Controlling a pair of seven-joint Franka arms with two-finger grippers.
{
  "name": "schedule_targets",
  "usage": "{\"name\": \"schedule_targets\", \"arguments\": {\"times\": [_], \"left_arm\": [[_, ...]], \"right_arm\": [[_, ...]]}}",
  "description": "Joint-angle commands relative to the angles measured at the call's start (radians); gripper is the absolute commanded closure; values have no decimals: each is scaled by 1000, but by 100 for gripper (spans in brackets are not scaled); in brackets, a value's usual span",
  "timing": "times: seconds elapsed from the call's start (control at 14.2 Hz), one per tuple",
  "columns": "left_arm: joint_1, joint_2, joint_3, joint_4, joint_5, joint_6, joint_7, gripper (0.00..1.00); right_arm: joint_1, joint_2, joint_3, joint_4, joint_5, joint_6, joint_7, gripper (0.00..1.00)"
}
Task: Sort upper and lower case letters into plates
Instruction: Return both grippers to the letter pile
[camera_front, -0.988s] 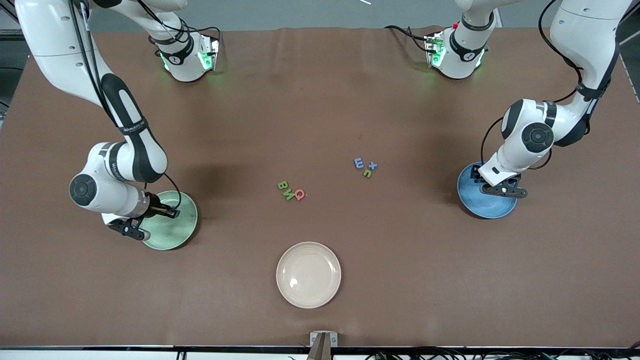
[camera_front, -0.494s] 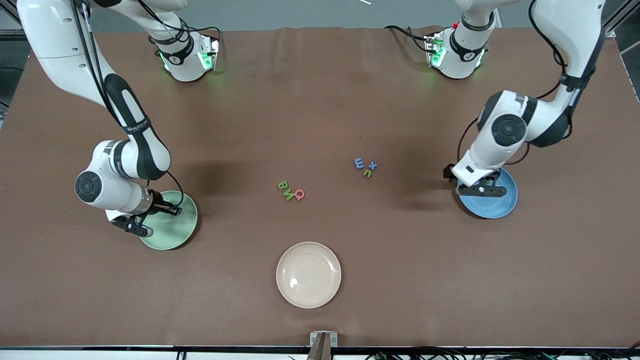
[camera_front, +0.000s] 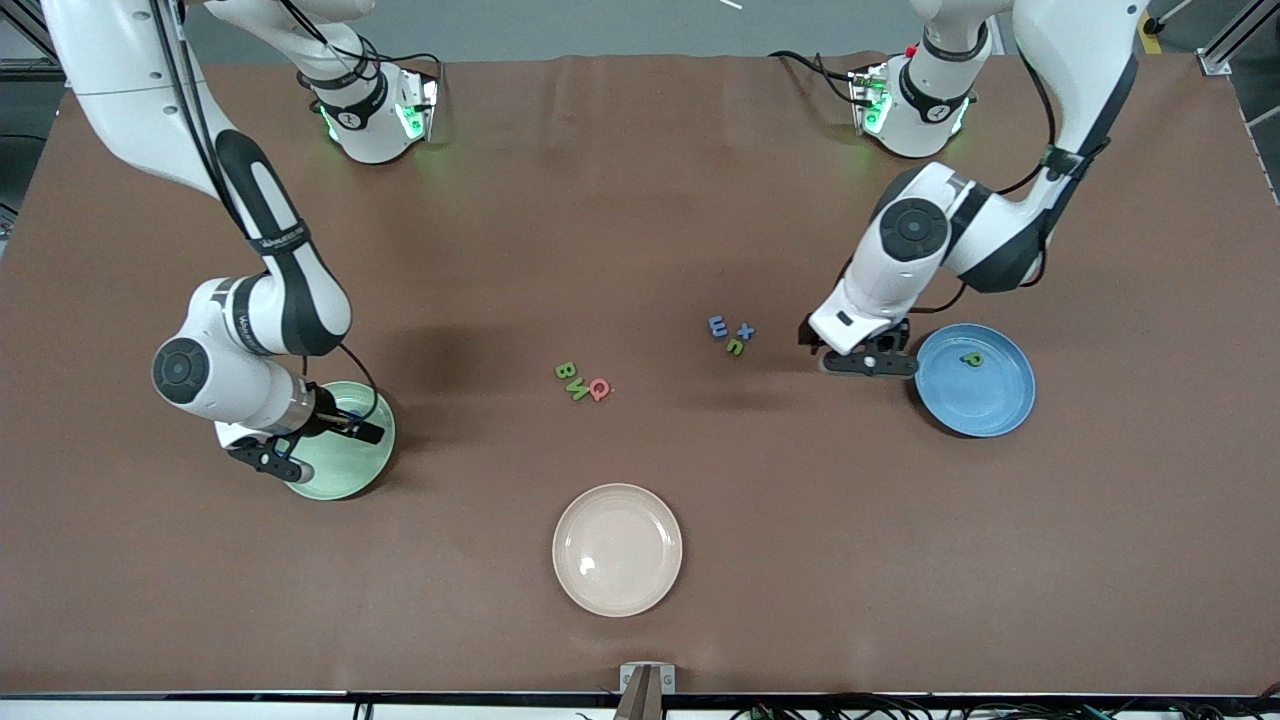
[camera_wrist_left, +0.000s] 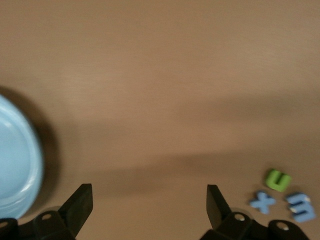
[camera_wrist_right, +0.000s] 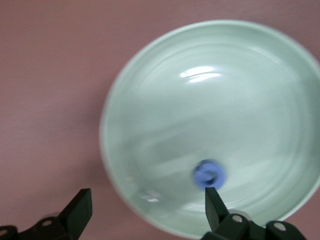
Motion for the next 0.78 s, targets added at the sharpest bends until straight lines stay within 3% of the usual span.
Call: {"name": "schedule_targets", "arguments": {"times": [0.0,0.21,0.56,0.71], "left_arm": [[-44,48,-4,28,-14,-12,93,0],[-99,92,-4,51,-31,-3,313,2],[-165,193,-1,79,23,57,338,13],[-173,230,-1,82,64,77,333,17]], "right_arm": [[98,-17,-3,21,13,-15,176,0],[211,0,-3,45,7,-1,375,0],[354,49,-12,45,-2,60,618,0],[385,55,-26,36,-51,60,681,0]]}}
